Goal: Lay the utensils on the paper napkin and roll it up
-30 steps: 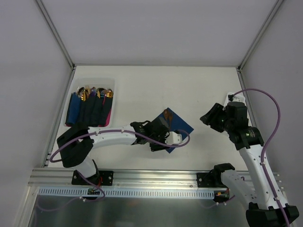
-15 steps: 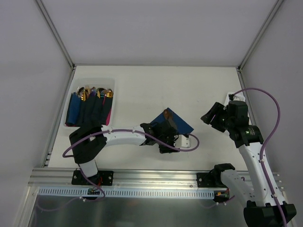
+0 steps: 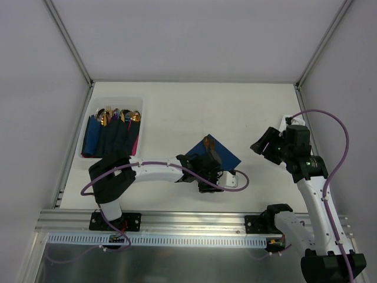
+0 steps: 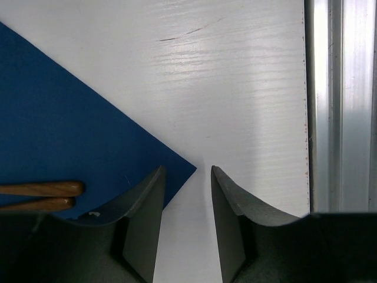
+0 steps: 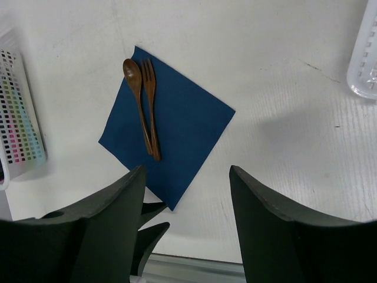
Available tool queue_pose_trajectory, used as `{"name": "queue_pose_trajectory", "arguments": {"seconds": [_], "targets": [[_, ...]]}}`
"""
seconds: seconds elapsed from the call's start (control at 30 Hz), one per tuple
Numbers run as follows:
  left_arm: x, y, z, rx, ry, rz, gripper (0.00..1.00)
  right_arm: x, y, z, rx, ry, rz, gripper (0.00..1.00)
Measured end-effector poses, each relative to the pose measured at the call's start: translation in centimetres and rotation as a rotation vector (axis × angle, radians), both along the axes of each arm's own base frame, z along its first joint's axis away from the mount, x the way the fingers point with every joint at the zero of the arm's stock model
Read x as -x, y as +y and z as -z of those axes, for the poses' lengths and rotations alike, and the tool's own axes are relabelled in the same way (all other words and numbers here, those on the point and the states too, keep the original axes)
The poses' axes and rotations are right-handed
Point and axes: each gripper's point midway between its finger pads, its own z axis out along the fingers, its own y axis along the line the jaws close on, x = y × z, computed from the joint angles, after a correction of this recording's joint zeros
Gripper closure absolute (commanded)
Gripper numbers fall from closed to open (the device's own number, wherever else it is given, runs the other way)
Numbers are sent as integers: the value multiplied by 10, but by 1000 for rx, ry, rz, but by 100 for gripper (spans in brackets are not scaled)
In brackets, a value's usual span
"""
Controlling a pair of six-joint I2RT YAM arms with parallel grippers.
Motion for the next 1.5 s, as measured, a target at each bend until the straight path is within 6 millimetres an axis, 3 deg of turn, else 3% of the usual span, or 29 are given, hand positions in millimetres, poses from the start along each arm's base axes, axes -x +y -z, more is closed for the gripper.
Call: {"name": "queue_pose_trajectory", "arguments": {"seconds": [0.2,0.4,0.77,1.0,1.23,1.5], "targets": [[7,-2,4,-5,16,21,65,0,0,1,-9,3,-2,37],[9,1,24,-47,36,22,71,1,0,5,-20,20,-7,37],[7,-3,23,-31,63,16,100,0,-4,4,-35,20,1,39],[21,9,21,-56,131,5,100,2,-1,7,-39,24,-24,39],[33,15,2,-51,188,-8,100,7,2,19,-44,55,-53,40],[22,9,-15,-23,193,-3,100,12,6,34,-53,102,-85,40]]}}
